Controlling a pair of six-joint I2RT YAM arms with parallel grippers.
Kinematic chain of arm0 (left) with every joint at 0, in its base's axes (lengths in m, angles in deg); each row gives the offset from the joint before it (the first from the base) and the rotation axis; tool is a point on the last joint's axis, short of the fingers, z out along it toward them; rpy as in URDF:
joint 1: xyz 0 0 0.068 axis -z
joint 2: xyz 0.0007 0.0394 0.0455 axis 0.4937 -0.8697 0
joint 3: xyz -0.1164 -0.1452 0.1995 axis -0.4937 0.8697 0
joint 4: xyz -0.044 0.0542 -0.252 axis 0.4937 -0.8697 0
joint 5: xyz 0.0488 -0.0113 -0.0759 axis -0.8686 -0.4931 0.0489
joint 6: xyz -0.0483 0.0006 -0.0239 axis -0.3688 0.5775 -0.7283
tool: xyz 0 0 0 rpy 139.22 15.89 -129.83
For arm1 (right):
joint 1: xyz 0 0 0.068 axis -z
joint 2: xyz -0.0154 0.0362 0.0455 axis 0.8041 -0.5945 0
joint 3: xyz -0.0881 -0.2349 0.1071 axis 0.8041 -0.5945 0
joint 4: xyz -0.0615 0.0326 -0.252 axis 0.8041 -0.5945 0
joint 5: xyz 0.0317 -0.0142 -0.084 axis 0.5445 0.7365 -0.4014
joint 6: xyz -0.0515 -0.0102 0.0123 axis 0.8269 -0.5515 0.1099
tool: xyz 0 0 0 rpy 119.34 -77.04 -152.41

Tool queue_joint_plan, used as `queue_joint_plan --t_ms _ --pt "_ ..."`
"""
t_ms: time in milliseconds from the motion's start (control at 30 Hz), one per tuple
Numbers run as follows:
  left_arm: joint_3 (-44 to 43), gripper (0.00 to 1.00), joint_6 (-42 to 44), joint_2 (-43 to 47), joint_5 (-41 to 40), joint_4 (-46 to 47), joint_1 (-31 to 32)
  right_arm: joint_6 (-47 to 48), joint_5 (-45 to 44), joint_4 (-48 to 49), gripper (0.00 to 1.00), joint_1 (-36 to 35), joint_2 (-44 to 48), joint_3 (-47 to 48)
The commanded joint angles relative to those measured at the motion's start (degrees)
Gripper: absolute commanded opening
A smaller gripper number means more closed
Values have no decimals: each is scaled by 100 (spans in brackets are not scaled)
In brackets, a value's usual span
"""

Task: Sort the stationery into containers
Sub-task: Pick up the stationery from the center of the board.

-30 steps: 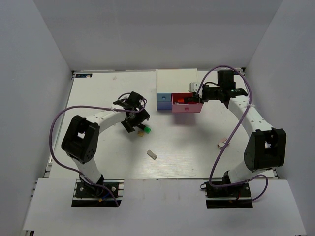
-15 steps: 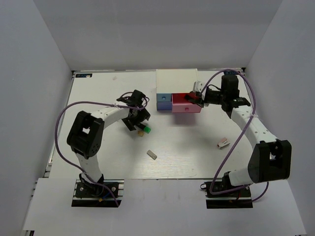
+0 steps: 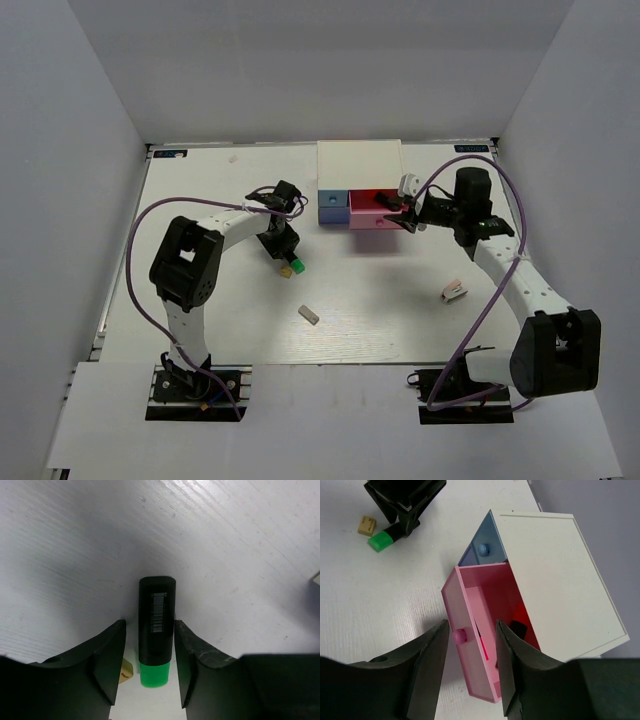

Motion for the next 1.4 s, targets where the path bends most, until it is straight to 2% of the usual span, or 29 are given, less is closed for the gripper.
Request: queue_joint_plan --t_ms 0,267,300,333,367,467,567,633,700,733,767,800,833,967,1067,1367 --pt "-5 48 88 -18 -79 -93 -25 -374 87 309 48 57 188 -130" --pt "-118 24 747 122 -18 11 27 -674 69 511 54 92 303 -280" --pt "-118 17 956 175 -18 73 27 -761 8 589 58 119 320 -315" --pt "-214 14 1045 297 -18 74 80 -893 -18 608 83 128 338 -332" --pt "-267 12 1159 394 -18 204 80 -1042 -262 799 90 136 373 -385" --pt "-443 2 1730 788 86 415 80 -1947 -686 1231 90 198 408 -456" --pt "-531 0 2407 1149 95 819 142 -2458 -1029 1416 90 268 382 -429" --pt "-418 0 2897 1659 192 1503 142 -2581 -995 1451 84 347 399 -456" --pt "-137 0 3268 2010 473 2370 142 -2669 -881 1443 66 391 399 -464" --pt "21 0 3679 2273 666 2689 142 -2713 -810 1434 54 426 382 -473" --pt "22 0 3883 2354 1059 2971 142 -2800 -792 1425 24 444 390 -456" --pt "74 0 4051 2355 1255 3200 142 -2819 -783 1425 10 461 391 -464" --pt "-21 0 4209 2355 1518 3533 142 -2862 -783 1416 0 470 373 -456" --pt "-653 0 4877 1873 2983 4036 142 -2924 -810 1267 0 532 338 -447" --pt "-1040 0 5184 1389 3706 4545 194 -3012 -827 1240 0 593 399 -491" --pt "-2042 12 6214 387 4245 4872 589 -3109 -792 1196 0 769 540 -649"
